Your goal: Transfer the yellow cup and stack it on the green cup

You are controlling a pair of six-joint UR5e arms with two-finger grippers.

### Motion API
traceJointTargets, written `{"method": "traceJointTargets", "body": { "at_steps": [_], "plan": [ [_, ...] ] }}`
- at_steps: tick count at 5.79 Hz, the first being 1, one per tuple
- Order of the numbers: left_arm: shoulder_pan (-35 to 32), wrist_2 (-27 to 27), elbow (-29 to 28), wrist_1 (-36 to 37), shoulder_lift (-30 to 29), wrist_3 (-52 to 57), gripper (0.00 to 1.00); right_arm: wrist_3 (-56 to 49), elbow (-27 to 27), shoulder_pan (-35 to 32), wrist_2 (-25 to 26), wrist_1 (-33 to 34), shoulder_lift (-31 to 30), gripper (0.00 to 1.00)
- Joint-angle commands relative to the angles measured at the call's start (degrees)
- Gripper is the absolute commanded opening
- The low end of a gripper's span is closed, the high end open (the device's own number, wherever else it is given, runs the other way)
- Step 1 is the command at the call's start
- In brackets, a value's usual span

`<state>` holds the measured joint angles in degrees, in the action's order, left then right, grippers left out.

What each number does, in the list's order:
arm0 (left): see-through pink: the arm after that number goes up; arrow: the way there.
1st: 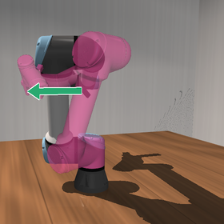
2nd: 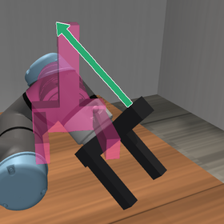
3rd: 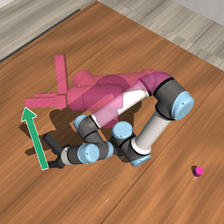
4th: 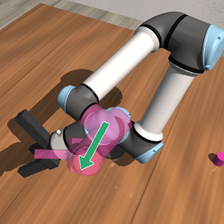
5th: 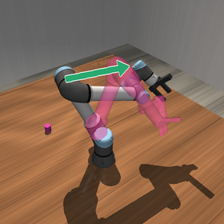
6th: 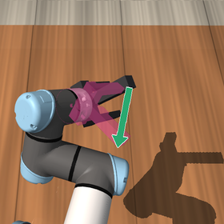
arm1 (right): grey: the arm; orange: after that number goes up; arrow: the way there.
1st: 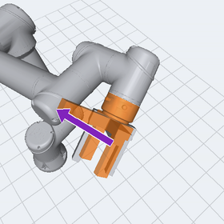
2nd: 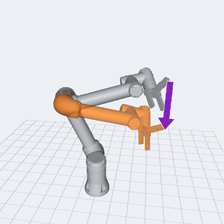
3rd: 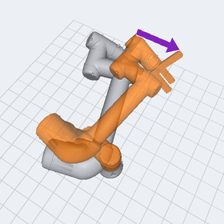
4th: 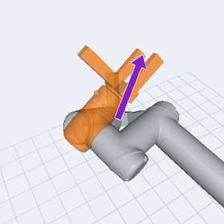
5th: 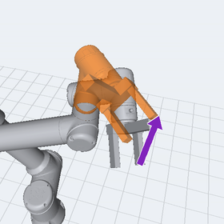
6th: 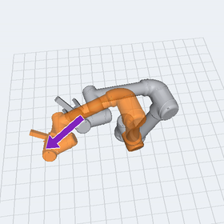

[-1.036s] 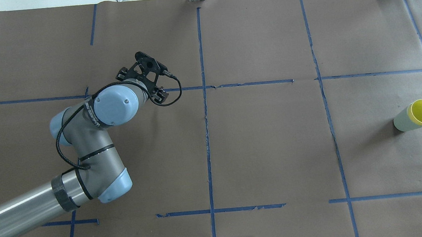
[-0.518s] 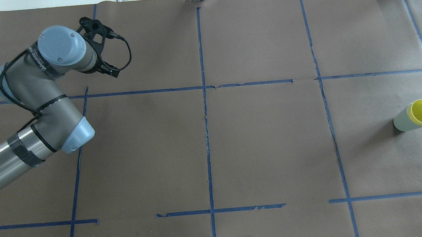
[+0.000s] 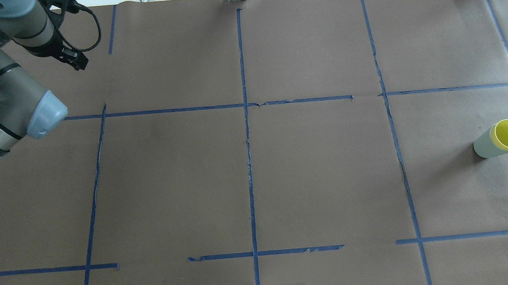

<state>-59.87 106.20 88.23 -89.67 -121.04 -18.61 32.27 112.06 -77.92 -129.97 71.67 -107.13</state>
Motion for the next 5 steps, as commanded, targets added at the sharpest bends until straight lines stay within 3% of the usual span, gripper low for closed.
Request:
{"method": "traceJointTargets", "body": {
  "at_steps": [1, 3, 5],
  "plan": [
    [-8.7, 8.7, 4.6, 8.2, 2.5, 12.9, 0.99, -14.7, -7.0, -5.5, -4.1, 0.2, 1.5, 1.00],
    [-18.7, 26.8, 6.4, 9.9, 11.3, 21.4, 1.00, -20.3, -10.0, -6.2, -6.4, 0.2, 1.9, 1.00],
    [-24.2, 27.7, 6.3, 11.1, 21.9, 21.7, 1.00, -20.5, -9.4, -7.9, -7.3, 0.7, 1.9, 1.00]
  ]
}}
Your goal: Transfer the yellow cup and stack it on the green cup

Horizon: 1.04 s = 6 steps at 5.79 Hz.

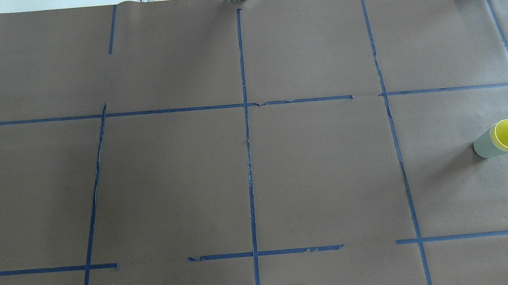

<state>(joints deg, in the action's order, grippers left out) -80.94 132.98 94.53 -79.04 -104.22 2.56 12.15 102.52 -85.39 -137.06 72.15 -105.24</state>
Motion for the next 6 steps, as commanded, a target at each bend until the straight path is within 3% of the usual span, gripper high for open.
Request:
{"method": "traceJointTargets", "body": {
  "at_steps": [1, 3, 6],
  "plan": [
    [-4.2, 1.6, 0.6, -0.1, 12.2, 2.7, 1.00, -0.4, 0.2, 0.8, -0.2, 2.7, 0.6, 1.00],
    [-4.4, 1.4, 5.7, 0.6, 18.8, 4.8, 1.00, -0.5, 0.0, 1.4, 0.1, 5.4, 1.1, 1.00],
    [-4.5, 1.6, 6.6, 1.4, 19.0, 4.8, 1.00, -0.9, 2.3, 1.1, 0.4, 4.8, -2.7, 1.00]
  ]
}}
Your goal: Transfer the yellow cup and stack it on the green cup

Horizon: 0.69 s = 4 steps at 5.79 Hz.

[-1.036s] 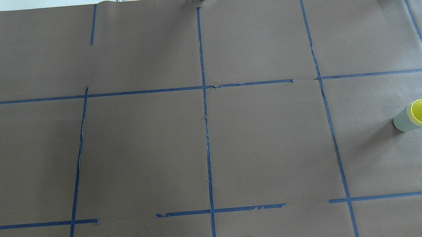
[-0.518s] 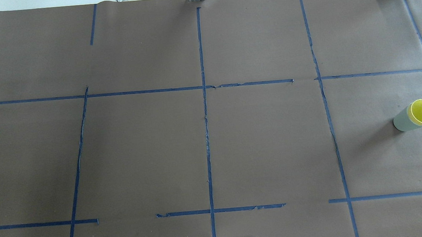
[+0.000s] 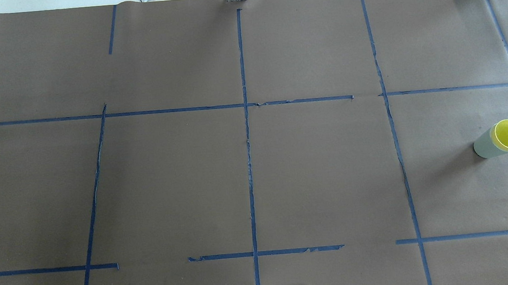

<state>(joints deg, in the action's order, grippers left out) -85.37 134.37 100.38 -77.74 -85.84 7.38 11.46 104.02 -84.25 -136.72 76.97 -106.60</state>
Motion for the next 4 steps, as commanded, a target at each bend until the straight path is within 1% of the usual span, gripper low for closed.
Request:
{"method": "traceJointTargets", "body": {
  "at_steps": [1, 2, 3, 4],
  "plan": [
    [0.0, 0.1, 0.0, 0.0, 0.6, -0.2, 1.00, -0.6, 1.0, 0.0, 0.1, 0.0, -1.8, 1.00],
    [0.0, -0.2, 0.0, 0.0, 0.6, -0.2, 1.00, -0.9, 0.8, 0.0, 0.4, 0.0, -1.6, 1.00],
    [-0.1, -0.3, 1.4, -0.7, 1.2, 0.0, 1.00, -2.4, 0.7, 0.3, 1.3, 0.5, -1.3, 1.00],
    [-0.1, -0.4, 1.2, -0.7, 1.3, 0.0, 1.00, -2.4, 0.9, 4.4, 0.8, 0.6, -1.2, 1.00]
  ]
}}
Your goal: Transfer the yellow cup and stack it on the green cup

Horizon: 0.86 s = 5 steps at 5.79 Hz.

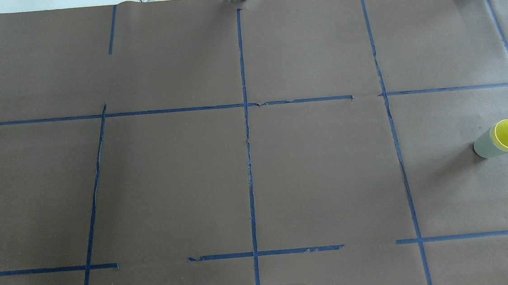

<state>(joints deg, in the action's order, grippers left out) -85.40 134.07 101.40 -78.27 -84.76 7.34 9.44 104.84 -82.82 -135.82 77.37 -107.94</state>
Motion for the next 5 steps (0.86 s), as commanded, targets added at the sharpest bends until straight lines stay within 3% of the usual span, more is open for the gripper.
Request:
{"method": "traceJointTargets", "body": {
  "at_steps": [1, 4, 5],
  "plan": [
    [0.0, 0.0, -0.5, -0.2, 0.2, -0.1, 1.00, -0.6, 0.4, 3.4, -0.3, 2.8, 0.4, 1.00],
    [-1.4, 0.3, 0.8, 0.2, 2.4, 0.0, 1.00, -6.6, 1.3, 1.0, -0.6, 9.0, 2.1, 1.00],
    [-1.6, 0.3, 1.2, 0.5, 2.8, 0.0, 1.00, -8.9, 2.7, -1.3, -1.4, 14.1, 2.5, 1.00]
  ]
}}
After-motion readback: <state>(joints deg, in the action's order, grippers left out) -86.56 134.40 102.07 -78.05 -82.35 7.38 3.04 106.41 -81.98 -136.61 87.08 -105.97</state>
